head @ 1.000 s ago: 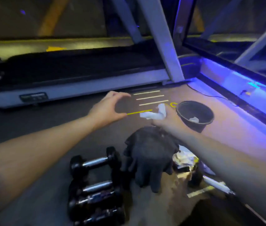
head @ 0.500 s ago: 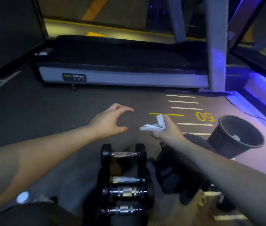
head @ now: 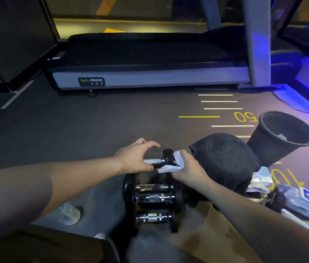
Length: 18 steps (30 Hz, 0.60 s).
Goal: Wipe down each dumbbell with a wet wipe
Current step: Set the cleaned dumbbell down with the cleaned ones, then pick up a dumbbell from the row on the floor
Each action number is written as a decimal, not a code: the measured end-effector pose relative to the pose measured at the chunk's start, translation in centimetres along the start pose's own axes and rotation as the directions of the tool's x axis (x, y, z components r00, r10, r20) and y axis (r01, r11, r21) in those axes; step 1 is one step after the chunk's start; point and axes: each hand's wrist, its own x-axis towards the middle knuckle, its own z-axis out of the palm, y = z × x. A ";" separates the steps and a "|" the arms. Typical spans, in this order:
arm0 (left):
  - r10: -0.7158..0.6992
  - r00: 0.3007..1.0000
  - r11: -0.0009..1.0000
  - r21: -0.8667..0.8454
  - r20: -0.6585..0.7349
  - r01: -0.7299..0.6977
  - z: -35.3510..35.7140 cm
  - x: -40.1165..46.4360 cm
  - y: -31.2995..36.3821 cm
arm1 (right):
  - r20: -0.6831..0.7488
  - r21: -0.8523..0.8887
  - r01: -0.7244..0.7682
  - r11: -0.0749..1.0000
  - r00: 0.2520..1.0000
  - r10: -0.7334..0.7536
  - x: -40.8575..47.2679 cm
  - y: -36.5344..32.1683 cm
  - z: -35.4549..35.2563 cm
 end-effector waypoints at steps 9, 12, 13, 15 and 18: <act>-0.143 0.967 0.989 0.080 0.213 0.128 4.7 -2.2 -3.7 | 0.149 -0.259 -0.014 0.966 0.987 0.054 -3.3 4.1 3.5; -0.181 0.934 0.983 0.088 0.308 0.162 6.3 -3.2 -5.2 | 0.180 -0.249 -0.047 0.967 0.979 0.093 -3.5 4.9 4.1; -0.190 0.921 0.982 0.083 0.340 0.172 6.9 -3.5 -5.6 | 0.191 -0.253 -0.053 0.966 0.976 0.103 -3.5 5.1 4.3; -0.212 0.897 0.977 0.066 0.388 0.202 7.8 -3.8 -6.3 | 0.202 -0.264 -0.070 0.962 0.971 0.126 -3.4 5.5 4.6; -0.241 0.882 0.970 0.063 0.406 0.236 9.0 -3.3 -6.9 | 0.202 -0.236 -0.118 0.965 0.965 0.167 -3.1 5.9 5.1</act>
